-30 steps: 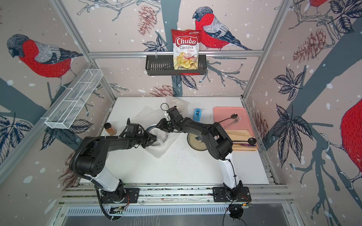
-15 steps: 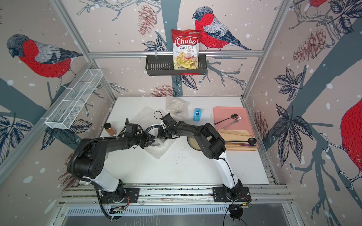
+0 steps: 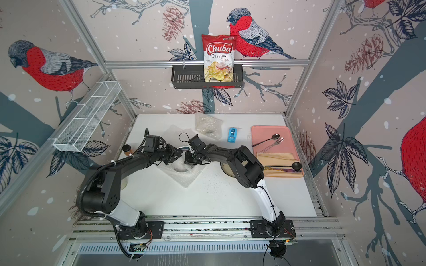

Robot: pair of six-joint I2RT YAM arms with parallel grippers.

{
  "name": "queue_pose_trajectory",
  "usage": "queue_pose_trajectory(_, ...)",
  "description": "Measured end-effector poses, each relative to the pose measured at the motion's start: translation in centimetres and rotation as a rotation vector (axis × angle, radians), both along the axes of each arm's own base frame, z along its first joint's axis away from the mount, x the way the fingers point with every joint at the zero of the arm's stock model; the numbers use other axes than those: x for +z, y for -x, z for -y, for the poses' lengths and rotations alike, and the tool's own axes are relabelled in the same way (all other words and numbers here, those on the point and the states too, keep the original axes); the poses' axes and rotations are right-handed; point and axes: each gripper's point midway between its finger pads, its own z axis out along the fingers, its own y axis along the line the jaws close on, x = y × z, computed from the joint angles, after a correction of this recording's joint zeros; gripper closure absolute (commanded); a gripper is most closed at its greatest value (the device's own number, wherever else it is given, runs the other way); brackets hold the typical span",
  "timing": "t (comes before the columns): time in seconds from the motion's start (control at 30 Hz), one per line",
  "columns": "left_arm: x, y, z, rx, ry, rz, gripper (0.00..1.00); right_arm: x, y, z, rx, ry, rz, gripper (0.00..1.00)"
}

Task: Wrap dinner plates in bubble wrap
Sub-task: Wrap the plate in the bubble wrap.

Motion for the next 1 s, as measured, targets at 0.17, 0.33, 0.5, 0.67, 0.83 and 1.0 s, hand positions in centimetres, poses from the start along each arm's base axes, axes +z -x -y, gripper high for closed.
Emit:
queue_pose_trajectory(0.17,-2.4,-0.5,-0.2,0.004,-0.040,-0.046,0.82,0.2,0.1,0.3,-0.004,0.002,0.005,0.87)
queue_pose_trajectory(0.33,-4.5,0.3,-1.2,0.005,-0.127,-0.084,0.85,0.8,-0.1,1.3,-0.019,0.003,0.004,0.86)
queue_pose_trajectory(0.5,-5.9,0.9,-1.7,-0.012,-0.168,-0.090,0.85,3.6,-1.5,2.2,-0.025,-0.058,0.040,0.77)
queue_pose_trajectory(0.67,-6.1,0.7,-1.4,-0.031,-0.153,-0.049,0.86,6.9,-5.0,2.8,-0.009,-0.116,0.139,0.66)
queue_pose_trajectory(0.83,-6.1,0.8,-1.4,-0.037,-0.149,-0.028,0.86,8.5,-10.4,3.6,0.002,-0.115,0.292,0.58)
queue_pose_trajectory(1.0,-6.1,0.9,-1.5,-0.038,-0.151,-0.012,0.85,6.7,-14.7,4.2,0.005,-0.049,0.372,0.54)
